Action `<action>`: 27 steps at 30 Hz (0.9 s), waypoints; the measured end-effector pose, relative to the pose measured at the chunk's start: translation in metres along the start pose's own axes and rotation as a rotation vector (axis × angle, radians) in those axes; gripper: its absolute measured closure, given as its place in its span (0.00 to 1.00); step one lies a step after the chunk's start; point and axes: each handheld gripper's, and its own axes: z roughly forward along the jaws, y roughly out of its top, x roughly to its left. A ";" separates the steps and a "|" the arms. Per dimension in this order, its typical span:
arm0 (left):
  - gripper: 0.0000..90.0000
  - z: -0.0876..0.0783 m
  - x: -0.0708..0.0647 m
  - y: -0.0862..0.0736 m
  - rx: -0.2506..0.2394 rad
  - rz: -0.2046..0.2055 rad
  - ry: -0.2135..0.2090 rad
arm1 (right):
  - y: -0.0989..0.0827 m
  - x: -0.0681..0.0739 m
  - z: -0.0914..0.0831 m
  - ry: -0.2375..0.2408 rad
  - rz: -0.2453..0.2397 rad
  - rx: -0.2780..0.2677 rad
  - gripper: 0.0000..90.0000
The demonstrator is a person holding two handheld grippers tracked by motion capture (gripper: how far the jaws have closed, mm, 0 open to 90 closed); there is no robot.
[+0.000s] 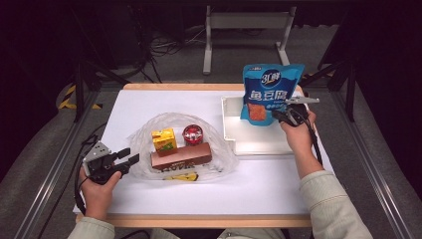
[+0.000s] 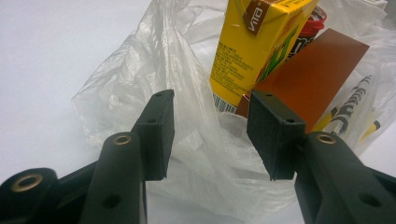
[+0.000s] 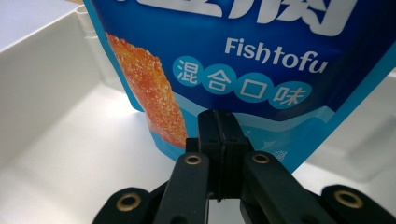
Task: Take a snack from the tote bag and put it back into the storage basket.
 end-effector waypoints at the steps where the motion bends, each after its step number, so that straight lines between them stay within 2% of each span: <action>1: 0.58 0.000 0.000 0.000 -0.002 -0.006 0.000 | 0.000 0.000 0.000 0.000 0.000 0.000 1.00; 5: 0.58 0.001 0.000 0.000 -0.003 -0.006 0.001 | 0.001 0.001 -0.006 0.014 0.014 -0.024 0.99; 10: 0.58 0.002 0.000 0.001 -0.002 -0.003 -0.003 | 0.004 0.003 -0.020 0.031 0.029 -0.062 0.93; 15: 0.58 0.003 -0.001 0.001 -0.001 0.002 -0.003 | 0.006 0.008 -0.030 0.049 0.012 -0.073 0.85; 22: 0.58 0.000 -0.001 0.000 -0.001 0.005 0.005 | 0.014 0.021 -0.045 0.132 0.023 -0.134 0.69; 27: 0.58 -0.001 -0.001 0.000 -0.004 0.002 0.009 | 0.023 0.034 -0.050 0.190 0.007 -0.162 0.56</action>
